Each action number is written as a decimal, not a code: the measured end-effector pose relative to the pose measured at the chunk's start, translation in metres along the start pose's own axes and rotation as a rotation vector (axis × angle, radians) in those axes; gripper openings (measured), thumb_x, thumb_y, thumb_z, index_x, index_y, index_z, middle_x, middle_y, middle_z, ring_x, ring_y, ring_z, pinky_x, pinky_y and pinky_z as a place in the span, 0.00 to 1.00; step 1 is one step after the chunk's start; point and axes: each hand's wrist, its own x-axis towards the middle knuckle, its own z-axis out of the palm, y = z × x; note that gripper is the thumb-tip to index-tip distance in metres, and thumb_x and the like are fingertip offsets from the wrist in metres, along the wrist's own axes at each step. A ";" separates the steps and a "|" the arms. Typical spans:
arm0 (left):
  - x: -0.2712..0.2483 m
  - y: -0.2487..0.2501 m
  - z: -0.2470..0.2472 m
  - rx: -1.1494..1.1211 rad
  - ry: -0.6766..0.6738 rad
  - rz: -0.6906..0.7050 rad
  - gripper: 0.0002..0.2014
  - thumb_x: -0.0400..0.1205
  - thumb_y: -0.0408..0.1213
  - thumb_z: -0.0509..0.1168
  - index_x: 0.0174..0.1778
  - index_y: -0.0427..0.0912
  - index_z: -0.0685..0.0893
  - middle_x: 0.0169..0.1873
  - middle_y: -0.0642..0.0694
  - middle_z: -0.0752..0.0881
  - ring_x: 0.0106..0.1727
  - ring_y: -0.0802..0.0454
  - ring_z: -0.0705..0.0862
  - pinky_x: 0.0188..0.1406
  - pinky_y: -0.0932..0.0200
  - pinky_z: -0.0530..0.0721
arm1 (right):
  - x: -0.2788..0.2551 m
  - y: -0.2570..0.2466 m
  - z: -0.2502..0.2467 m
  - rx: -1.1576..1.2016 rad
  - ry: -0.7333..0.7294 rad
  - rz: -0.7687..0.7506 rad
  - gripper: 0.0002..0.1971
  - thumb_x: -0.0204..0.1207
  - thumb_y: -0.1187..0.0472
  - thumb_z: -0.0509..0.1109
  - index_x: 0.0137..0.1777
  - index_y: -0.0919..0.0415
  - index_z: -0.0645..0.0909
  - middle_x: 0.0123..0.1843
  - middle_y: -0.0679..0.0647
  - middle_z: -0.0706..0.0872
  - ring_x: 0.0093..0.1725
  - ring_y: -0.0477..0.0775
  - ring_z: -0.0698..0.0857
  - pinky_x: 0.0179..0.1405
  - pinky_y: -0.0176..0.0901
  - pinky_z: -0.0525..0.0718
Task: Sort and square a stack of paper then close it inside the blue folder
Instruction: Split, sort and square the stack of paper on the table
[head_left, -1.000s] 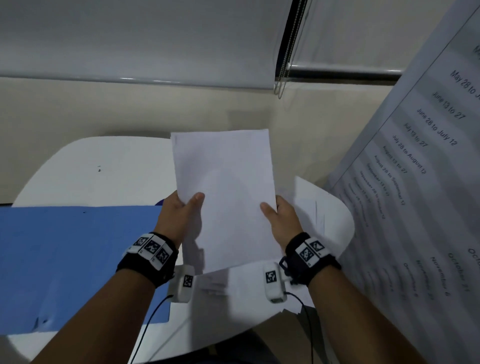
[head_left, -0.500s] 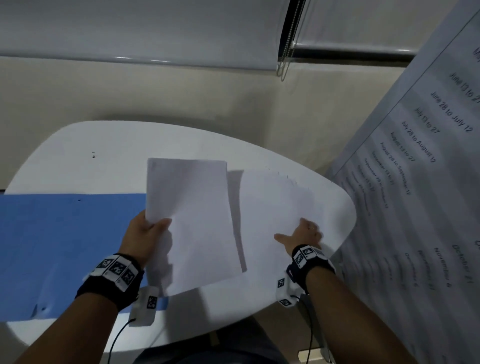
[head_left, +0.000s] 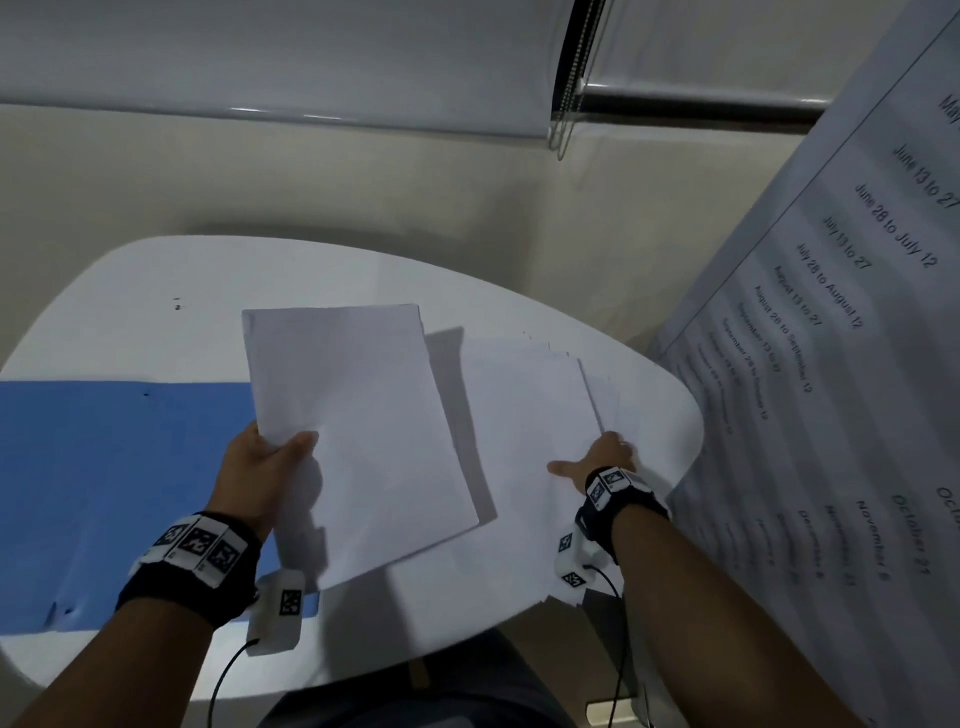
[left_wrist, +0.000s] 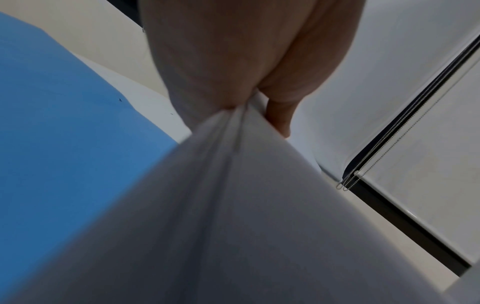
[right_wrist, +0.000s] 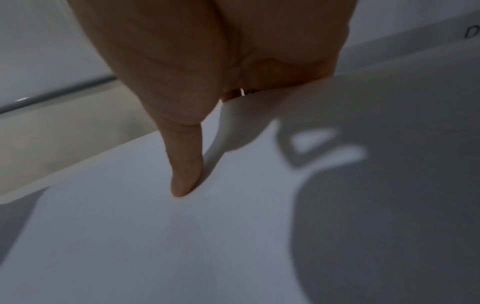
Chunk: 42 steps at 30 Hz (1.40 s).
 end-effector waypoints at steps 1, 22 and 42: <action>0.000 0.000 0.002 -0.001 0.003 -0.005 0.13 0.79 0.36 0.74 0.58 0.39 0.87 0.51 0.34 0.90 0.48 0.37 0.87 0.51 0.36 0.88 | -0.002 0.000 0.001 0.022 0.002 -0.003 0.62 0.60 0.39 0.83 0.83 0.67 0.50 0.81 0.66 0.65 0.76 0.66 0.72 0.68 0.59 0.80; -0.010 -0.004 0.026 -0.008 0.122 -0.023 0.09 0.82 0.32 0.70 0.57 0.36 0.86 0.44 0.37 0.88 0.43 0.40 0.85 0.44 0.44 0.86 | -0.028 -0.025 0.025 0.335 0.106 -0.214 0.46 0.67 0.61 0.82 0.79 0.48 0.57 0.69 0.59 0.77 0.67 0.63 0.78 0.60 0.57 0.82; -0.002 0.004 -0.020 -0.067 0.089 -0.016 0.11 0.84 0.30 0.69 0.61 0.35 0.84 0.47 0.37 0.87 0.44 0.40 0.84 0.43 0.49 0.84 | -0.051 -0.018 0.046 0.034 0.093 -0.028 0.43 0.66 0.43 0.80 0.77 0.58 0.66 0.79 0.58 0.62 0.75 0.66 0.65 0.65 0.63 0.78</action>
